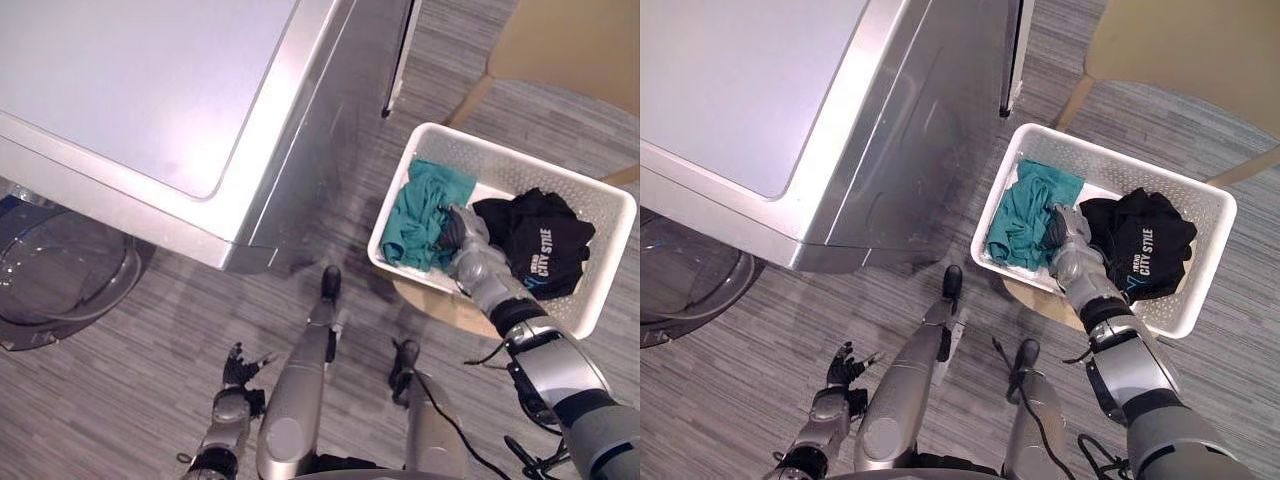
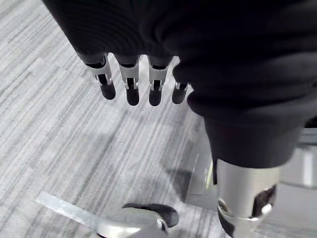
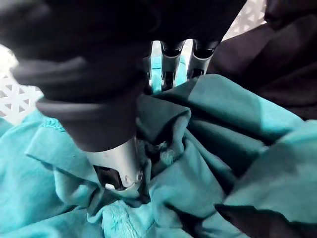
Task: Pick up the laundry basket with both hands and put the clothes into the washing machine.
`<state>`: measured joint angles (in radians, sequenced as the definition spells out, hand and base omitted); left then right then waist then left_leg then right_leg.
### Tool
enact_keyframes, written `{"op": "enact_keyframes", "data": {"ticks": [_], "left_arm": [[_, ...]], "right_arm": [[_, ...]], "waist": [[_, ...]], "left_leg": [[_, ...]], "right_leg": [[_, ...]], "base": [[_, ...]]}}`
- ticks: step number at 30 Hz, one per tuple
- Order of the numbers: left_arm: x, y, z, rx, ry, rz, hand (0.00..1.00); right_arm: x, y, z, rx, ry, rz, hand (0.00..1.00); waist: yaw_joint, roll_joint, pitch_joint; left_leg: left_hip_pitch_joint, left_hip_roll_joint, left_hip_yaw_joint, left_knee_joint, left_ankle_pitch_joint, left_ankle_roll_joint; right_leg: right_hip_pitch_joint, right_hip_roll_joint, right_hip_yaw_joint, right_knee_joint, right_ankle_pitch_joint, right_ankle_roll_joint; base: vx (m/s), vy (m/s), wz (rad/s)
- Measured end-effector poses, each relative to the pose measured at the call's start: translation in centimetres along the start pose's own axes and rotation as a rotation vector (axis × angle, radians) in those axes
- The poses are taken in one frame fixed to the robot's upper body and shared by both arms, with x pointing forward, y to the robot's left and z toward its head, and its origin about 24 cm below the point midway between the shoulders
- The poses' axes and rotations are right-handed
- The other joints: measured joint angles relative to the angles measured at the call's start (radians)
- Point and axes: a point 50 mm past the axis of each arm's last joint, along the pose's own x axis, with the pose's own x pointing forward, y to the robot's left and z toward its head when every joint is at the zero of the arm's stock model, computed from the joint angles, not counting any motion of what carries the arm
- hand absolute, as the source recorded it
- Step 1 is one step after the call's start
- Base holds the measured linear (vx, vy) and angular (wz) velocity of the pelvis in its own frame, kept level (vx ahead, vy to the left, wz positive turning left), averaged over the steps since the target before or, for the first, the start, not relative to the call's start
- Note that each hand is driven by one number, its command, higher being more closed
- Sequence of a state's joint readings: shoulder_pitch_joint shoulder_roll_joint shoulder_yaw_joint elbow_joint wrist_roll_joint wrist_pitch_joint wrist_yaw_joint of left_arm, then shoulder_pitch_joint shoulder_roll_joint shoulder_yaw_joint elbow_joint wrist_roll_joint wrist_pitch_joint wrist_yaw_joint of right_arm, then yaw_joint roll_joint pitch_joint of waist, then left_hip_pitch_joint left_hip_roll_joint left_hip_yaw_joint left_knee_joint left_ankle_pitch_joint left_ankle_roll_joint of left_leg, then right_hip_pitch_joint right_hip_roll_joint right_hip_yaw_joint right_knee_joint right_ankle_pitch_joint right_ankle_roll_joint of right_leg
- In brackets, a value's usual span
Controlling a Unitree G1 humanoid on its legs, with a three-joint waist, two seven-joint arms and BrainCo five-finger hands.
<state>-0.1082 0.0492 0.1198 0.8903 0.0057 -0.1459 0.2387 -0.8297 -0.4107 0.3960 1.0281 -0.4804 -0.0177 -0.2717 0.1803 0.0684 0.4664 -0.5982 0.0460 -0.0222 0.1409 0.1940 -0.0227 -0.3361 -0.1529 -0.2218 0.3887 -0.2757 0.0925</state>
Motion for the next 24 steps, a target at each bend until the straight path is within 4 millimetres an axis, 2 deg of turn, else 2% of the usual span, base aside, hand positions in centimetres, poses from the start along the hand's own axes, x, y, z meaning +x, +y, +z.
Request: {"op": "enact_keyframes", "data": {"ticks": [5, 7, 10, 13, 16, 18, 24], "left_arm": [[0.3, -0.6, 0.9, -0.013, -0.024, -0.009, 0.0], [0.3, -0.6, 1.1, -0.013, -0.03, -0.012, 0.0], [0.3, -0.7, 1.2, 0.013, -0.037, -0.026, 0.0], [0.4, -0.4, 1.2, 0.022, -0.039, -0.021, 0.0], [0.4, -0.2, 1.3, 0.032, -0.044, -0.023, 0.0], [0.1, 0.0, 0.6, 0.036, -0.025, -0.027, 0.0], [-1.0, 1.6, -2.5, 0.068, 0.069, -0.026, 0.0]], "right_arm": [[-0.2, 1.2, 1.5, 0.077, -0.028, 0.03, 1.0], [-0.4, 1.4, 1.5, 0.116, -0.025, 0.026, 1.0], [-0.8, 0.4, 1.3, 0.26, -0.018, -0.046, 1.0], [-1.6, -1.0, 1.3, 0.433, -0.03, -0.157, 1.0], [-3.3, -1.3, 1.1, 0.62, -0.043, -0.239, 1.0], [-5.3, -0.7, 1.6, 0.76, -0.072, -0.274, 1.0], [-10.2, 0.7, 2.4, 1.033, -0.153, -0.276, 1.0]], "waist": [[-0.001, -0.016, 0.013], [0.0, -0.02, 0.015], [-0.004, -0.023, 0.017], [-0.029, -0.037, 0.025], [-0.049, -0.055, 0.034], [-0.058, -0.067, 0.027], [-0.104, -0.106, -0.07]], "left_leg": [[0.048, 0.001, -0.001, -0.04, 0.025, 0.004], [0.077, 0.003, -0.002, -0.053, 0.026, 0.002], [0.132, 0.005, -0.003, -0.093, 0.035, -0.008], [0.186, 0.009, -0.001, -0.127, 0.04, -0.013], [0.24, 0.01, 0.007, -0.154, 0.041, -0.014], [0.298, 0.008, 0.03, -0.184, 0.041, -0.014], [0.392, 0.008, 0.083, -0.234, 0.037, -0.015]], "right_leg": [[0.025, 0.0, 0.0, 0.009, 0.001, 0.001], [0.049, 0.0, 0.0, 0.008, 0.003, -0.001], [0.09, 0.009, 0.003, -0.013, 0.005, -0.004], [0.133, 0.011, 0.006, -0.037, 0.013, -0.01], [0.179, 0.011, 0.01, -0.057, 0.019, -0.013], [0.217, 0.011, 0.028, -0.08, 0.023, -0.009], [0.287, 0.014, 0.068, -0.145, 0.058, 0.006]], "base": [[0.09, -0.061, 0.02], [0.08, -0.057, 0.06], [0.05, -0.054, -0.03], [0.05, -0.045, -0.06], [0.03, -0.018, -0.08], [0.03, -0.035, -0.21], [0.05, -0.017, -0.25]]}}
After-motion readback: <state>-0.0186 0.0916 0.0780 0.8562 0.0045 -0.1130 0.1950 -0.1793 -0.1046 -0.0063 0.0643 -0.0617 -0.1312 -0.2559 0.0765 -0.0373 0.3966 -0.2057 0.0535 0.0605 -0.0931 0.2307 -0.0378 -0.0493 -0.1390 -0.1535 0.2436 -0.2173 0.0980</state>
